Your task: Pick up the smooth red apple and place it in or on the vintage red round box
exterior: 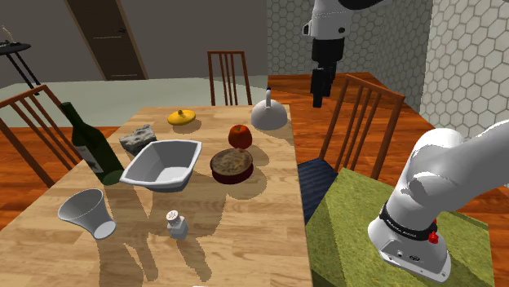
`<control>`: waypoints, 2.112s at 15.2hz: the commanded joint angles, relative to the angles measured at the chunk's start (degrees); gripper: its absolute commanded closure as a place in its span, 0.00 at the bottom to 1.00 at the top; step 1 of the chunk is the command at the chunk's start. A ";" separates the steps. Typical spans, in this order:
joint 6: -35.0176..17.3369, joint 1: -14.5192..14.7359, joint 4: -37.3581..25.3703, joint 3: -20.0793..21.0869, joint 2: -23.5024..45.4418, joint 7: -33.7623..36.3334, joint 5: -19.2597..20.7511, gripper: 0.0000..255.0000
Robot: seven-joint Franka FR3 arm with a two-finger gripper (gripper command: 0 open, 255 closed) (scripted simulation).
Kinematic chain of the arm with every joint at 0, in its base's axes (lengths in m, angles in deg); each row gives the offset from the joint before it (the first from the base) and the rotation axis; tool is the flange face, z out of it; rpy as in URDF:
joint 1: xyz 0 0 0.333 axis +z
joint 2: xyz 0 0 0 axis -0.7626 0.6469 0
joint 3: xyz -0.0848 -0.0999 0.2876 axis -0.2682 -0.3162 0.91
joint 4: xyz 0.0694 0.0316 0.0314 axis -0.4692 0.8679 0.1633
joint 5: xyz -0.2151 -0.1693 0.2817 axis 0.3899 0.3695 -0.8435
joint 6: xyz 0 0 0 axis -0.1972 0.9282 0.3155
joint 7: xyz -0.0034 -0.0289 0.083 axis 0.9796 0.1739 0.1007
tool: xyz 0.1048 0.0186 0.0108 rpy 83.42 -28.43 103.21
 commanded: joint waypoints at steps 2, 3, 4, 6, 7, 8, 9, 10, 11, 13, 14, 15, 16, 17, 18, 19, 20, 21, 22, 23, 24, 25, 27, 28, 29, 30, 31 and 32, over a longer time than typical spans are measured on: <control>-1.77 -0.07 -0.16 0.33 1.73 0.53 -0.11 0.00; -3.51 -0.14 -0.40 0.65 3.51 1.05 -0.20 0.00; -5.20 -0.22 -0.72 0.96 5.33 1.57 -0.28 0.00; -8.46 -0.40 -1.61 1.56 9.08 2.63 -0.35 0.00; -10.01 -0.49 -2.17 1.84 11.01 3.16 -0.36 0.00; -11.51 -0.59 -2.82 2.12 12.96 3.70 -0.34 0.00; -12.96 -0.69 -3.54 2.38 14.94 4.24 -0.29 0.00; -14.35 -0.79 -4.34 2.63 16.95 4.78 -0.22 0.00; -15.68 -0.89 -5.22 2.86 18.97 5.34 -0.12 0.00; -18.15 -1.08 -7.20 3.28 23.06 6.47 0.16 0.00; -19.29 -1.17 -8.31 3.47 25.12 7.04 0.33 0.00; -20.36 -1.27 -9.50 3.65 27.20 7.62 0.53 0.00; -21.37 -1.36 -10.76 3.82 29.29 8.20 0.75 0.00; -22.30 -1.43 -12.09 3.96 31.39 8.79 1.00 0.00; -23.17 -1.50 -13.50 4.08 33.49 9.38 1.27 0.00; -23.96 -1.56 -14.99 4.18 35.60 9.98 1.55 0.00; -24.68 -1.60 -16.55 4.26 37.73 10.57 1.86 0.00; -25.33 -1.63 -18.19 4.32 39.85 11.16 2.17 0.00; -25.91 -1.66 -19.91 4.36 41.99 11.75 2.50 0.00; -26.41 -1.65 -21.71 4.36 44.13 12.33 2.83 0.00; -26.84 -1.64 -23.60 4.35 46.29 12.91 3.17 0.00; -27.19 -1.62 -25.57 4.32 48.46 13.47 3.51 0.00; -27.66 -1.53 -29.78 4.19 52.83 14.55 4.18 0.00; -27.78 -1.46 -32.03 4.09 55.05 15.06 4.50 0.00; -27.81 -1.39 -34.39 3.98 57.29 15.56 4.80 0.00; -27.81 -1.36 -34.88 3.94 57.75 15.66 4.86 0.00; -28.50 -1.35 -34.41 3.92 57.98 15.67 4.88 0.00; -29.19 -1.35 -33.96 3.91 58.21 15.69 4.90 0.00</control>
